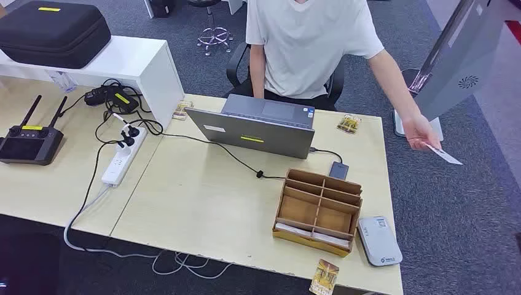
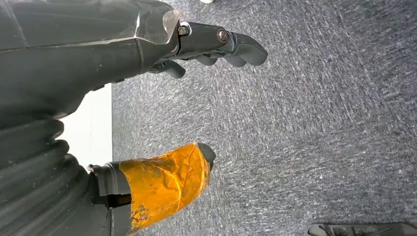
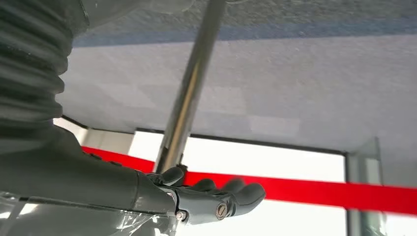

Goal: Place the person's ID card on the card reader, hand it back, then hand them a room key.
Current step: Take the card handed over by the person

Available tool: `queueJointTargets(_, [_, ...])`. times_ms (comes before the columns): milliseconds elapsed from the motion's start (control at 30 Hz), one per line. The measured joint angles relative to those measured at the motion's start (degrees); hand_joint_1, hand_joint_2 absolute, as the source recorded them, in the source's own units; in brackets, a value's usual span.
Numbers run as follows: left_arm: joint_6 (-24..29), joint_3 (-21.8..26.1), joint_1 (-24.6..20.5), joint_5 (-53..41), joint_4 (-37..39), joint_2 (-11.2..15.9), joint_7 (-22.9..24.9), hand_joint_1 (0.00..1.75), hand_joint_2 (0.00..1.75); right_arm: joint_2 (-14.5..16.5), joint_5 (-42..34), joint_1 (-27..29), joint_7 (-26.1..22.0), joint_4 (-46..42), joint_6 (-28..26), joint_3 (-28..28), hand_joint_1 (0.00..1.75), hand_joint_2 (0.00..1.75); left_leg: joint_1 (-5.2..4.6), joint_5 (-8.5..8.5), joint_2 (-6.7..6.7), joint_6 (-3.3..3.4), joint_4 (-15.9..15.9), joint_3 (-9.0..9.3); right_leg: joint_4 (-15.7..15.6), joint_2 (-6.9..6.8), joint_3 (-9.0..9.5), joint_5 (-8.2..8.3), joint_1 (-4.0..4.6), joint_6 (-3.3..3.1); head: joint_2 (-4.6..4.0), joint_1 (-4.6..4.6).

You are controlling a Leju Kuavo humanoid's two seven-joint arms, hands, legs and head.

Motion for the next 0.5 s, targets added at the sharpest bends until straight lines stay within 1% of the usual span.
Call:
queueJointTargets(67, [-0.21,0.39,-0.03,0.09,0.0,0.0,0.02,0.0,1.75,0.25,-0.01,0.04,-0.93,-1.16,-0.61,0.87,0.0,1.75,0.01,0.0,0.01,0.0,0.0,-0.01,0.0,0.0,0.0,0.01,0.0,0.0,0.0,0.01])
queueJointTargets(167, [-1.56,1.56,-0.12,0.54,0.02,-0.07,0.21,0.0,1.75,0.88,-0.14,-0.9,-3.68,-3.91,-1.99,4.13,0.0,1.75,0.01,0.03,0.0,-0.02,-0.02,-0.1,0.02,-0.02,-0.01,0.05,0.02,-0.04,0.0,0.01])
queueJointTargets(300, [-4.02,2.76,-0.38,1.01,0.06,-0.3,0.39,0.0,1.75,1.31,-0.45,-5.46,-5.8,-5.08,-1.83,10.96,0.0,1.75,0.03,0.21,-0.02,0.03,-0.01,-0.16,0.03,-0.03,-0.14,0.18,0.03,-0.05,0.0,0.01])
queueJointTargets(500, [-6.92,4.06,-0.5,1.8,0.69,-0.68,0.08,0.0,1.75,2.18,-3.4,-10.43,-6.59,-6.12,-0.01,22.27,0.0,1.75,0.04,0.39,-0.17,-0.01,-0.01,-0.27,0.04,-0.14,-0.21,0.26,0.03,0.0,0.0,0.01])
